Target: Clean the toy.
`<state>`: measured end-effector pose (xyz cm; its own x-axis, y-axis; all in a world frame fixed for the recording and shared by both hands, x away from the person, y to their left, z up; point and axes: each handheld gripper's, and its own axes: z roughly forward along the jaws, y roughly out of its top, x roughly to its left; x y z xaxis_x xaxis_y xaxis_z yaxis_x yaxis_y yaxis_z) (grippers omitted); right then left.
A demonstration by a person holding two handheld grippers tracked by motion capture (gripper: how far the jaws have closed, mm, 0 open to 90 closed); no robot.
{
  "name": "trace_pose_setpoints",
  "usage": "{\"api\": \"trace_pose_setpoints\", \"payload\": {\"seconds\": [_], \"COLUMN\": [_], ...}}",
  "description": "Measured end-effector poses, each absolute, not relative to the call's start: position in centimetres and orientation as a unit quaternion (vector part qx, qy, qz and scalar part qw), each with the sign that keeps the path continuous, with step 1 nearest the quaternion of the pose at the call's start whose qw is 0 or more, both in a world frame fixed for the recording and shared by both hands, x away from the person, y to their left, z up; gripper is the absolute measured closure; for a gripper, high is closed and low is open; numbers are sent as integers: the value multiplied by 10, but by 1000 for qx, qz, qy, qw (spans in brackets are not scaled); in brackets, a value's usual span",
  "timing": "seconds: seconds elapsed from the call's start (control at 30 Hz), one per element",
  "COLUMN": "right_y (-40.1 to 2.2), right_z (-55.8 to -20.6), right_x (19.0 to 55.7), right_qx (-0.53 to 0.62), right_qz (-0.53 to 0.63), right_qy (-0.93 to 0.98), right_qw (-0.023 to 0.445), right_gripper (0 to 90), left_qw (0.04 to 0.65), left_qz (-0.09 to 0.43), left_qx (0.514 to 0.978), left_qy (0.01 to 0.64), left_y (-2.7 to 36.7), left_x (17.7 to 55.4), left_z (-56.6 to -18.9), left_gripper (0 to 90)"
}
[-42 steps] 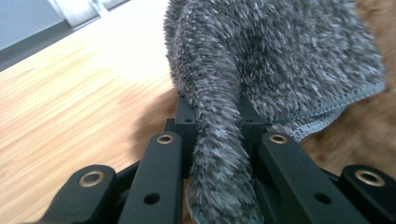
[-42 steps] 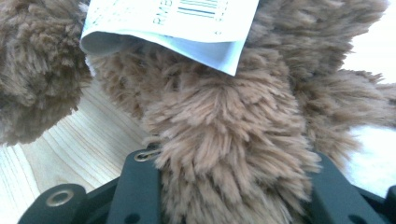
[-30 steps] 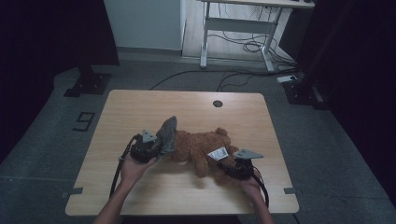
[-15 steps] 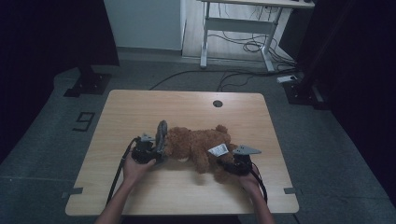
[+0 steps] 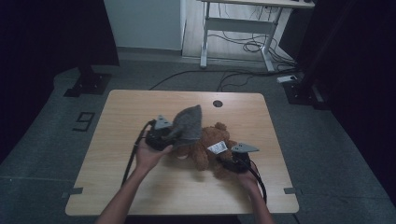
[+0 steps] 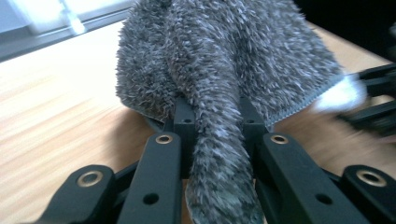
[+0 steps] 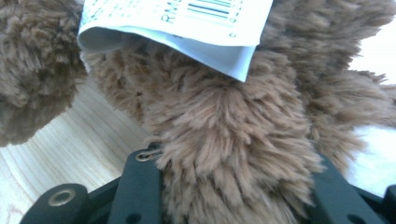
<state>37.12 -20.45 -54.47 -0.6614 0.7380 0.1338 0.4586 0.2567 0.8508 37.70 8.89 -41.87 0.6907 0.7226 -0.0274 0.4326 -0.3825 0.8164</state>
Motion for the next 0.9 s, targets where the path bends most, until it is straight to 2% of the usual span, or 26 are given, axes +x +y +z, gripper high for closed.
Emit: {"api": "trace_pose_setpoints", "payload": {"seconds": [0.2, 0.33, 0.47, 0.8, 0.9], "right_y": [-205, -204, -206, -204, -204], "right_z": [-545, -545, -546, -546, -546], "right_x": [367, 361, 360, 356, 355], "right_qx": [382, 380, 386, 383, 383], "right_qz": [473, 465, 468, 459, 460], "right_qy": [780, 784, 780, 787, 787], "right_qw": [150, 159, 152, 154, 152], "right_gripper": [609, 610, 614, 620, 620], "left_qw": [401, 374, 381, 340, 350], "left_qz": [149, 149, 143, 203, 197], "left_qx": [855, 867, 859, 848, 841], "left_qy": [292, 294, 312, 352, 363], "left_y": [6, -16, -5, 49, 71], "left_x": [375, 385, 390, 393, 392], "left_z": [-426, -440, -444, -440, -440], "left_gripper": [753, 753, 754, 758, 757]}}
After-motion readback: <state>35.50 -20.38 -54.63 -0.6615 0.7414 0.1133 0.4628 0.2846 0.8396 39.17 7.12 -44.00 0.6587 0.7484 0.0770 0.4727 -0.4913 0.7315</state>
